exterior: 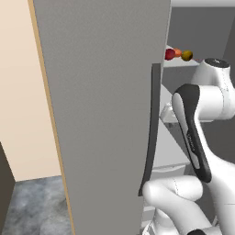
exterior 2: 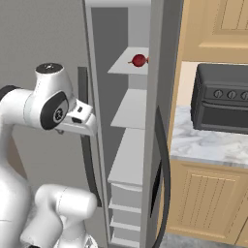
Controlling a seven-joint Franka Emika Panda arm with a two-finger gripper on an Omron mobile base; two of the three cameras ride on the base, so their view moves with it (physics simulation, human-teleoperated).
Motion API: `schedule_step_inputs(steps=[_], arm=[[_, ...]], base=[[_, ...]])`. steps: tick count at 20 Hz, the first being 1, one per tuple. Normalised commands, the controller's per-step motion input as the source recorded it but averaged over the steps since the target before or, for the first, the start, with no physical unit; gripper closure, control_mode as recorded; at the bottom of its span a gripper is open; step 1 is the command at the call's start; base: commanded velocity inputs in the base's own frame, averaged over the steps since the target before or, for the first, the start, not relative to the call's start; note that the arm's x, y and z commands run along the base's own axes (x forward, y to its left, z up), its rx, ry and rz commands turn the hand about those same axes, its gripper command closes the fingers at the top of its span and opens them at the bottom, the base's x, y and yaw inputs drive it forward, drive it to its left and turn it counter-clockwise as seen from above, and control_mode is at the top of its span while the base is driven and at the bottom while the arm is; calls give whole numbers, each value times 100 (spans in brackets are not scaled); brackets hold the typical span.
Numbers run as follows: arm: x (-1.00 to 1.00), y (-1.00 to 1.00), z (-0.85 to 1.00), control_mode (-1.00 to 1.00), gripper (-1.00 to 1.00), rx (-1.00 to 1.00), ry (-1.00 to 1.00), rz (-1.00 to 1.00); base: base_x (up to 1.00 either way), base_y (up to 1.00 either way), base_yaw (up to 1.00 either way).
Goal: Take the squash, pear, and lemon from the freezer and place them in the bowl on the counter.
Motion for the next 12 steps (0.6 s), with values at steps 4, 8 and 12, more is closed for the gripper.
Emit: schedule_step_inputs(steps=[4, 8, 12], arm=[[-44, 0, 0, -100, -100, 0, 0, -1], [-69, 0, 1, -100, -100, -3, -1, 0], [-54, 0, 20, -100, -100, -2, 0, 0]], base=[[0, 0, 0], [0, 0, 0], [0, 0, 0]])
